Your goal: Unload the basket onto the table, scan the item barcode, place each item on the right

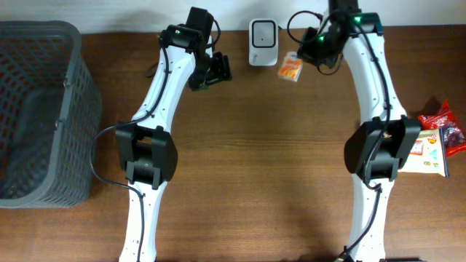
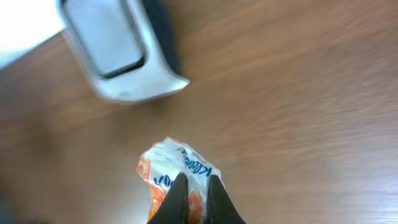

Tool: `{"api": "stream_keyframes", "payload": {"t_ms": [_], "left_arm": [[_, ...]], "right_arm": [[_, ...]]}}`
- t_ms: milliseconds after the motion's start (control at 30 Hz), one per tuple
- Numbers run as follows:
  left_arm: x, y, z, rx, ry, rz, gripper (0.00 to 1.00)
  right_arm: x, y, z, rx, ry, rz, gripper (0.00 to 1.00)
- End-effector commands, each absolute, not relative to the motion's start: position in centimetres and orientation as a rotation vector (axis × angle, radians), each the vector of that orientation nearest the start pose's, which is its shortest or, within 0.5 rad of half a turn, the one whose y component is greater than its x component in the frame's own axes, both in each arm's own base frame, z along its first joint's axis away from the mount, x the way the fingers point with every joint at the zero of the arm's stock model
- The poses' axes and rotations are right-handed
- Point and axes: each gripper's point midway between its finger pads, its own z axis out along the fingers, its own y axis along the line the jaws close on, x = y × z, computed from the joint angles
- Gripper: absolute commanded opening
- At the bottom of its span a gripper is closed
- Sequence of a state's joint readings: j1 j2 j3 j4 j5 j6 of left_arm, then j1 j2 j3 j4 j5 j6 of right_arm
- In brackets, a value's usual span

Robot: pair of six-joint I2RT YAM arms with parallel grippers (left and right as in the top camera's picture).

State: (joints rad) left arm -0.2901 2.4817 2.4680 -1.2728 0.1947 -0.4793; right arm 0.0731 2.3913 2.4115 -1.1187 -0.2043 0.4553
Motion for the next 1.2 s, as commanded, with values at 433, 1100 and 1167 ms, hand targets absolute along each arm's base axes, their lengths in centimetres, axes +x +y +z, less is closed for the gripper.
{"api": "stream_keyframes", "payload": {"t_ms": [433, 1100, 1167], "left_arm": [[49.2, -14.2, 9.4, -0.261, 2.968, -0.039, 0.74], [47.9, -10.7, 9.2, -0.353, 3.036, 0.032, 0.76], [47.9, -10.7, 9.2, -0.353, 3.037, 0.033, 0.76]], "right_arm": [[63.2, 14.9, 21.1, -0.338, 2.108, -0.588, 0.04], [64.8, 16.7, 17.3, -0.48, 2.113, -0.512, 0.04], [64.8, 15.9, 17.5, -0.456, 2.115, -0.561, 0.04]]}}
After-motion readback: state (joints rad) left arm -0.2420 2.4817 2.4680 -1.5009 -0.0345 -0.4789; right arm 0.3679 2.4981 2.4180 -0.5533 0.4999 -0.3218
